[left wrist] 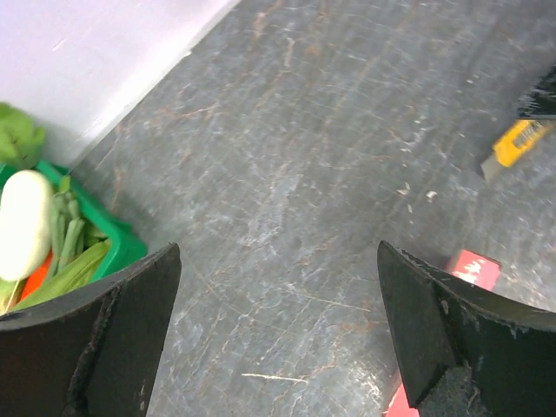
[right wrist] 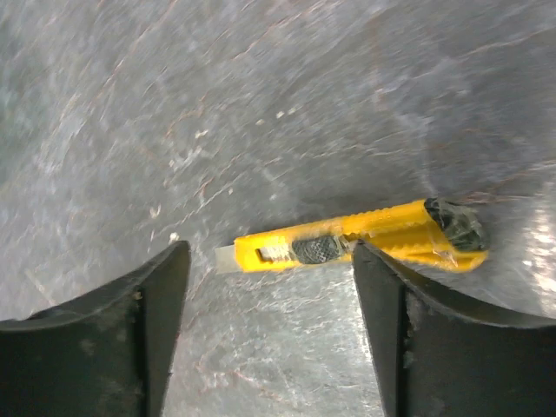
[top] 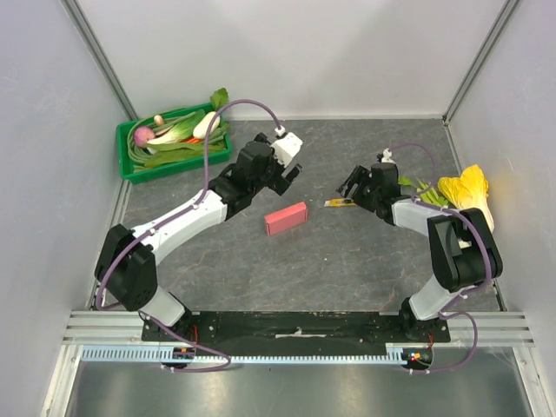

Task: Unpack the express box

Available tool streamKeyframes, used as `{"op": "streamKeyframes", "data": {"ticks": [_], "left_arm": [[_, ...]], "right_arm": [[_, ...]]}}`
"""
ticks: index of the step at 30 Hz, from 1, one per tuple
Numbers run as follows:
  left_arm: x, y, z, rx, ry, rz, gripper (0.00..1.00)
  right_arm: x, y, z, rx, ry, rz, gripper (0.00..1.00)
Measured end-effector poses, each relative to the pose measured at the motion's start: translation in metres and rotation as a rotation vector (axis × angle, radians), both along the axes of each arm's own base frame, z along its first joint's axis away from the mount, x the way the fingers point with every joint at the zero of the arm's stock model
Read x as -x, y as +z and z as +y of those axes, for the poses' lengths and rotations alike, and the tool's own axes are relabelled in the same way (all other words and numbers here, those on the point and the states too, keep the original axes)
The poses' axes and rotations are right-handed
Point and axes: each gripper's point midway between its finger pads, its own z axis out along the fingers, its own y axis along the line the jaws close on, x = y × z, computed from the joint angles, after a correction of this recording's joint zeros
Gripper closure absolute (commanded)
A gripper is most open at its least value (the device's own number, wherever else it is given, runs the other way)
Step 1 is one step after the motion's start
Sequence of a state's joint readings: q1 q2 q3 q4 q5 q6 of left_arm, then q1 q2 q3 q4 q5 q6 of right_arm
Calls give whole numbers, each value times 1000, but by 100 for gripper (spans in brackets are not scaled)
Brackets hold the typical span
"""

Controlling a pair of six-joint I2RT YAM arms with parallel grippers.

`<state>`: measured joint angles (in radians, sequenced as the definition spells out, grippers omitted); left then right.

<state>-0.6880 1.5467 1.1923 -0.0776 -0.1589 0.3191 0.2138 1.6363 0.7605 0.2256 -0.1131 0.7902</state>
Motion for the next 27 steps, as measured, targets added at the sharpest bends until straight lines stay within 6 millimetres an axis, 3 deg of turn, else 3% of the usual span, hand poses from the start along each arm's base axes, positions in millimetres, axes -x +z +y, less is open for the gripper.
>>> {"op": "streamKeyframes", "data": {"ticks": [3, 6, 8, 12, 16, 20, 24, 27], "left_arm": [[-7, 6, 12, 30, 77, -7, 0], [-11, 8, 19, 55, 103, 7, 1], [-9, 11, 22, 77, 98, 23, 8], [17, 18, 15, 137, -24, 73, 26], [66, 17, -13, 216, -269, 200, 39], [109, -6, -26, 260, -420, 372, 43], [142, -38, -25, 270, -454, 574, 50], [157, -59, -27, 265, -450, 701, 51]], "right_arm": [[-6, 2, -16, 70, -67, 29, 4], [-7, 9, -33, 151, -128, 53, 5], [-6, 19, -42, 195, -148, 50, 9], [-10, 47, -41, 222, -102, -7, 31], [-26, 71, -8, 202, 35, -82, 48], [-40, 79, 53, 171, 226, -138, 62], [-46, 64, 108, 131, 388, -129, 72], [-44, 47, 132, 121, 451, -105, 75]]}}
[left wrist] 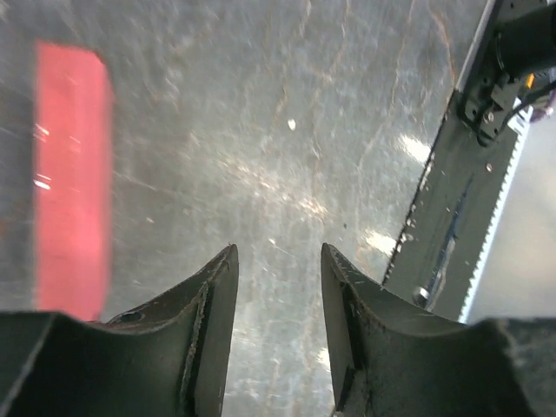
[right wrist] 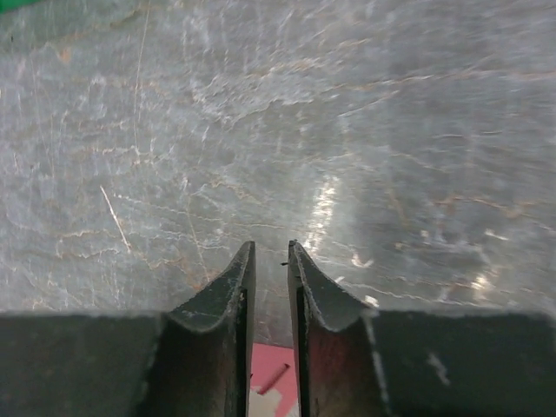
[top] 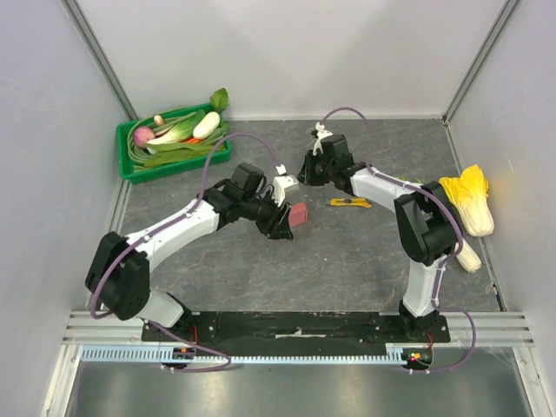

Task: Unpack the express box

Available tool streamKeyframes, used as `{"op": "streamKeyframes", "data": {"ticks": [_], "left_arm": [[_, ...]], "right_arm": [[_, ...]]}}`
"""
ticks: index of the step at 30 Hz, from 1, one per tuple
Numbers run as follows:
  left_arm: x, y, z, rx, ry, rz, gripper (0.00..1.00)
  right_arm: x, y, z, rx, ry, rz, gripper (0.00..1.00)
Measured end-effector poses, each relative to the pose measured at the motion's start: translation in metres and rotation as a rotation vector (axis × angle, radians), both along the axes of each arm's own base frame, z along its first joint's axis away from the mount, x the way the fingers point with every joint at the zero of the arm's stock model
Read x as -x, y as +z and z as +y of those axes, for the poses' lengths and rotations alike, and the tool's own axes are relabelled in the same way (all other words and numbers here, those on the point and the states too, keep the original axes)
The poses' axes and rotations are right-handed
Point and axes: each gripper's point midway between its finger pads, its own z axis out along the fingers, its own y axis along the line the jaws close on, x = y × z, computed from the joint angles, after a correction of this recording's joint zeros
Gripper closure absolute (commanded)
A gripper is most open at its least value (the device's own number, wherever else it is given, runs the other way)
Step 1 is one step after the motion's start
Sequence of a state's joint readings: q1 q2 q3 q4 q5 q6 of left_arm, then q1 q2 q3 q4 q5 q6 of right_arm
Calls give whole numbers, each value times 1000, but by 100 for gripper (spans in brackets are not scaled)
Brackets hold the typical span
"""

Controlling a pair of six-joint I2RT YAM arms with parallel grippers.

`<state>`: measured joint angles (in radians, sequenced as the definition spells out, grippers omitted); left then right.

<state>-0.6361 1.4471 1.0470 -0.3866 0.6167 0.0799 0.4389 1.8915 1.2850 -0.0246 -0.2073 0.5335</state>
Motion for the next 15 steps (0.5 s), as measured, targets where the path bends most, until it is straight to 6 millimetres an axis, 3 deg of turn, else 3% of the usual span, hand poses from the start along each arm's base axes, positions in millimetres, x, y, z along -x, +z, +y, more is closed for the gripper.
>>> {"op": "streamKeyframes", "data": {"ticks": [7, 12, 15], "left_arm": [[32, -56, 3, -111, 22, 221, 52], [26, -94, 14, -232, 136, 301, 52], [17, -104, 21, -278, 210, 298, 52]], "right_arm": [[21, -23, 39, -2, 112, 61, 85], [30, -29, 41, -2, 131, 81, 86], [42, -41, 34, 14, 129, 118, 87]]}}
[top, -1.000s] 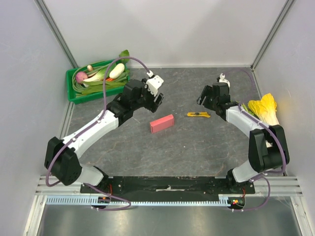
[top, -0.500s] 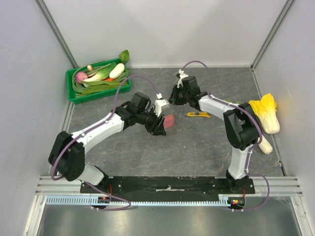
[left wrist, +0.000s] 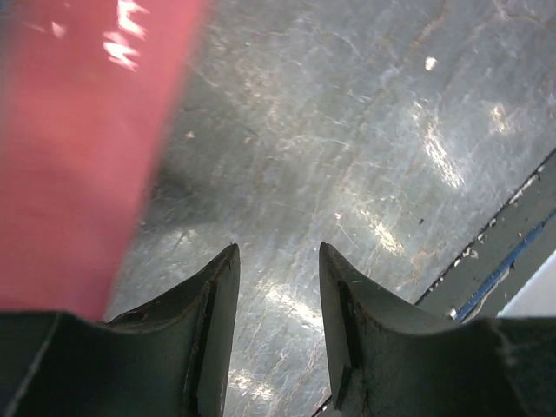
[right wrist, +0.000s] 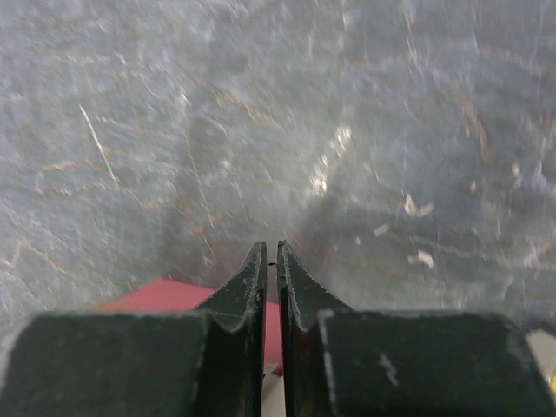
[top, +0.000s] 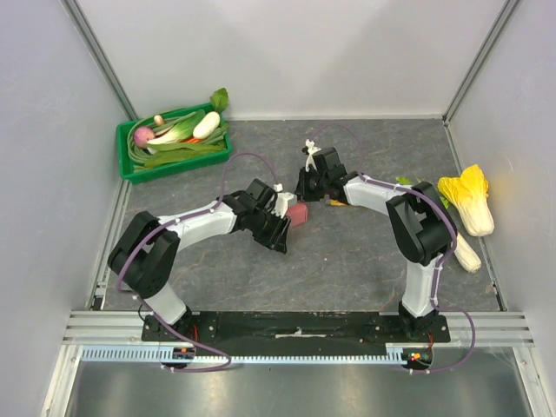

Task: Unpack the express box

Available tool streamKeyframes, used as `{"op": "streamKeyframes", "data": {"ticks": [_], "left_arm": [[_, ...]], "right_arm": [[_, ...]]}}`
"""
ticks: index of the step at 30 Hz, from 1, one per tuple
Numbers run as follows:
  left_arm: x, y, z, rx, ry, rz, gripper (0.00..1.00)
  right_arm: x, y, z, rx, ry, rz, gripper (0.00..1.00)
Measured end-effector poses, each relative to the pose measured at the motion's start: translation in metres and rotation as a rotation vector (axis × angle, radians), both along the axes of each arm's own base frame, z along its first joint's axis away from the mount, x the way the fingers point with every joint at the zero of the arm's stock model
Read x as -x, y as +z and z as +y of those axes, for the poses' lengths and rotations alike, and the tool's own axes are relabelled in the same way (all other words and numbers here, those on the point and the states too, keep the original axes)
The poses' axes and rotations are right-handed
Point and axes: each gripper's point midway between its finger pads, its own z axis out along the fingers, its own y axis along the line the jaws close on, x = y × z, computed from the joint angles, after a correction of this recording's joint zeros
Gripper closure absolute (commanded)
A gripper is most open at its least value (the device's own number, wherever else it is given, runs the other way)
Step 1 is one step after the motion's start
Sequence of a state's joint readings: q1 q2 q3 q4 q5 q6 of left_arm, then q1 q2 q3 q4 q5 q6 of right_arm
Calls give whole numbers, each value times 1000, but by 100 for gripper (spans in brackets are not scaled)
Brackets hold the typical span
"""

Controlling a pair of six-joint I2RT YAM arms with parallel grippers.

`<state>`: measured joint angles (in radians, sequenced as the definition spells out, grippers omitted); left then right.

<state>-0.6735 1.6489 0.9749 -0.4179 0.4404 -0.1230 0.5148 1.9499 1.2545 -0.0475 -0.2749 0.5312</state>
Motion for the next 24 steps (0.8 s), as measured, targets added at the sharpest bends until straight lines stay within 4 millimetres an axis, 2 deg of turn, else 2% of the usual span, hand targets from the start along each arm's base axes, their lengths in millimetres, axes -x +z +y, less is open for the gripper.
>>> {"op": "streamKeyframes", "data": {"ticks": [6, 12, 18, 24], "left_arm": [[-29, -4, 10, -46, 144, -54, 52], [-72, -2, 9, -24, 271, -107, 52], [-108, 0, 4, 82, 363, -111, 54], [-131, -4, 22, 144, 489, -64, 54]], "right_arm": [[29, -11, -17, 24, -6, 58, 88], [42, 8, -24, 5, -12, 36, 88], [43, 21, -19, -27, 4, 4, 90], [47, 16, -5, -63, 56, 9, 91]]}}
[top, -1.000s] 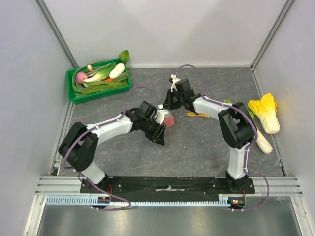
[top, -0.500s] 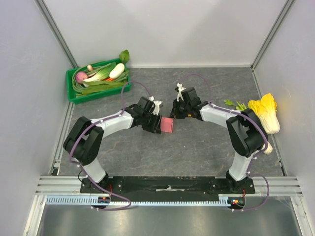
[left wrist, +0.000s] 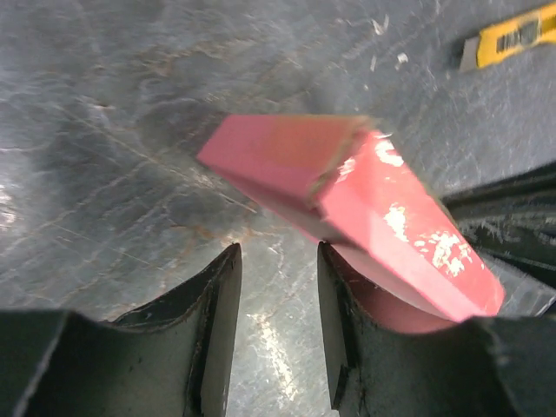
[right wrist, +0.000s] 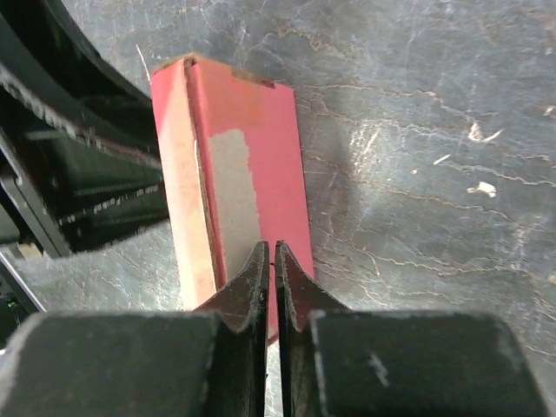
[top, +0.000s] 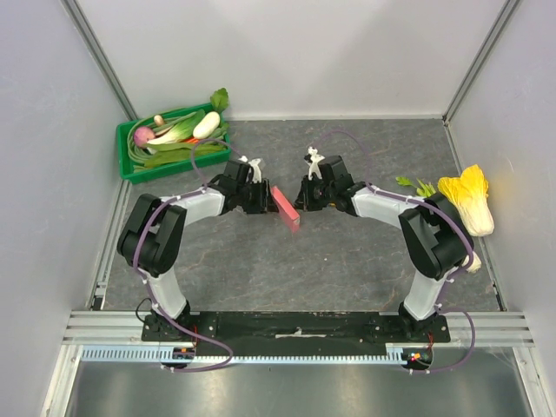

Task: Unpack the express box

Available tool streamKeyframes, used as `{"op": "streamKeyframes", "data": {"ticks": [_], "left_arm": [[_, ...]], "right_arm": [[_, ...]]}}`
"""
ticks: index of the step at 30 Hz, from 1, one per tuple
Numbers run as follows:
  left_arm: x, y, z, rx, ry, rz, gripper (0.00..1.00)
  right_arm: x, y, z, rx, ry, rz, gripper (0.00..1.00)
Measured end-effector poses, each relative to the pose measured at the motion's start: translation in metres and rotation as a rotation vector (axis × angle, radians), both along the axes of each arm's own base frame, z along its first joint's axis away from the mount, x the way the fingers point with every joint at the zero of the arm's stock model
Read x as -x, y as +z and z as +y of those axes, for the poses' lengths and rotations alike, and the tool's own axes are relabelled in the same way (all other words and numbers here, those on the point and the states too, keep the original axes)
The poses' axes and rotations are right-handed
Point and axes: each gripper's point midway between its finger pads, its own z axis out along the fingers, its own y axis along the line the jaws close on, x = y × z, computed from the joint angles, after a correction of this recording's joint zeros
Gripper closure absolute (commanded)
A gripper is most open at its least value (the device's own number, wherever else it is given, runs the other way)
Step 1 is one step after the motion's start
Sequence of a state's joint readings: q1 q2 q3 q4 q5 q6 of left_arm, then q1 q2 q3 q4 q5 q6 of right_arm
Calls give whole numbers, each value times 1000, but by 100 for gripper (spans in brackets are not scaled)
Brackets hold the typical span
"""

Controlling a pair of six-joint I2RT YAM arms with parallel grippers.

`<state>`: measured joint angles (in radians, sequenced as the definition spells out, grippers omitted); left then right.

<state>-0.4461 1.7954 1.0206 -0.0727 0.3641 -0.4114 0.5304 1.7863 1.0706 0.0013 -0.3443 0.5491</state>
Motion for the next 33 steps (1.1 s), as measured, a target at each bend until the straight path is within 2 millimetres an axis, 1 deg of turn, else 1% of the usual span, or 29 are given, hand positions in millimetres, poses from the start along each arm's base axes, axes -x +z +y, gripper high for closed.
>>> {"op": "streamKeyframes", "data": {"ticks": [2, 4, 7, 11, 16, 19, 21, 22, 23, 26, 27, 28, 29, 30, 33], "left_arm": [[-5, -2, 5, 20, 31, 18, 54], [-9, -4, 5, 57, 48, 33, 54], [-13, -8, 4, 101, 72, 64, 54], [-13, -11, 12, 154, 121, 107, 55], [-16, -14, 30, 215, 203, 165, 55], [-18, -15, 42, 229, 264, 192, 55], [-19, -16, 58, 199, 337, 213, 55], [-20, -17, 68, 168, 386, 222, 52], [-21, -17, 80, 132, 432, 225, 47], [-23, -15, 109, 44, 543, 213, 46], [-22, -13, 117, 15, 575, 207, 46], [-21, -12, 123, -2, 595, 205, 46], [-20, -11, 127, -9, 604, 203, 46], [-19, -10, 127, -11, 606, 201, 46], [-16, -6, 119, 26, 559, 202, 46]], "right_arm": [[3, -4, 4, 0, 13, 9, 91], [6, -5, 7, -5, 28, 14, 91], [6, -2, 12, -12, 47, 5, 91], [4, 5, 23, -29, 81, -27, 90], [7, 15, 45, -47, 131, -70, 90], [9, 14, 57, -45, 154, -78, 90], [10, 12, 61, -34, 159, -85, 89], [11, 12, 62, -29, 160, -87, 89], [12, 11, 63, -23, 159, -89, 89], [7, 11, 61, 4, 139, -106, 80], [5, 11, 60, 14, 130, -113, 72], [3, 11, 59, 24, 121, -118, 67], [1, 10, 57, 33, 113, -124, 62], [-1, 9, 55, 48, 105, -131, 54], [-2, 5, 49, 84, 87, -129, 41]]}}
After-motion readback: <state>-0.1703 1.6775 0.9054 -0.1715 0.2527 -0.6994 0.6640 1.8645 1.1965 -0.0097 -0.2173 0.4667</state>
